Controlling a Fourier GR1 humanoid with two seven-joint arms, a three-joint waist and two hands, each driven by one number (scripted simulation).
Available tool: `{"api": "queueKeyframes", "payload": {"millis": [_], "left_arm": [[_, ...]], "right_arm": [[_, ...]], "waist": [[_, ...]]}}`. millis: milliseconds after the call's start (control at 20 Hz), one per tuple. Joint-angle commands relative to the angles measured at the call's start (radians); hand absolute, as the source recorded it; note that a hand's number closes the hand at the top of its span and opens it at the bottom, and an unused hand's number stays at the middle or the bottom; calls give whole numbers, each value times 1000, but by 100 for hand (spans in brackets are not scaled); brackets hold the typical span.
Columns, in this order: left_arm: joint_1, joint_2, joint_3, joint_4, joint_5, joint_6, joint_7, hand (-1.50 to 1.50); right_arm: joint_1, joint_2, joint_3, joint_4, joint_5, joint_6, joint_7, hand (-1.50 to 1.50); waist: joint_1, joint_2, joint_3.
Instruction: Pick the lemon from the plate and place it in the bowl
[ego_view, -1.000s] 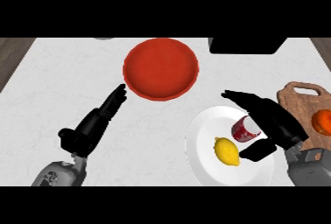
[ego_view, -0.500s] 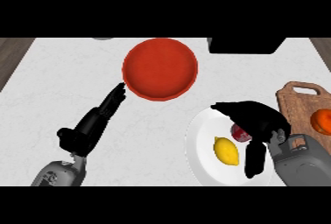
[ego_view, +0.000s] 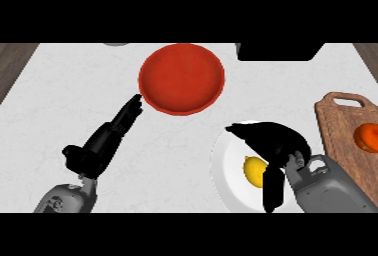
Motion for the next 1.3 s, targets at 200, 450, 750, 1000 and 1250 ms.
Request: {"api": "queueKeyframes", "payload": {"millis": [200, 450, 750, 1000, 1250], "left_arm": [[9, -22, 25, 55, -17, -33, -60, 0], [-3, -43, 36, 83, -36, -51, -62, 0], [-19, -16, 79, -8, -13, -65, 33, 0], [35, -43, 67, -94, -30, -69, 77, 0], [58, -84, 62, 8, -99, -76, -37, 0]], "right_arm": [[70, 23, 71, -101, 108, 21, 130, -150], [132, 20, 95, -144, 251, -2, 27, -150], [148, -25, 130, -57, 470, -106, -143, -150], [220, -30, 71, -97, 519, -101, -191, -150], [205, 61, 49, 39, 590, -99, -223, -150]], "waist": [[-5, 2, 1], [-3, 3, 1], [4, 4, 2], [1, 2, 2], [2, 3, 2]]}}
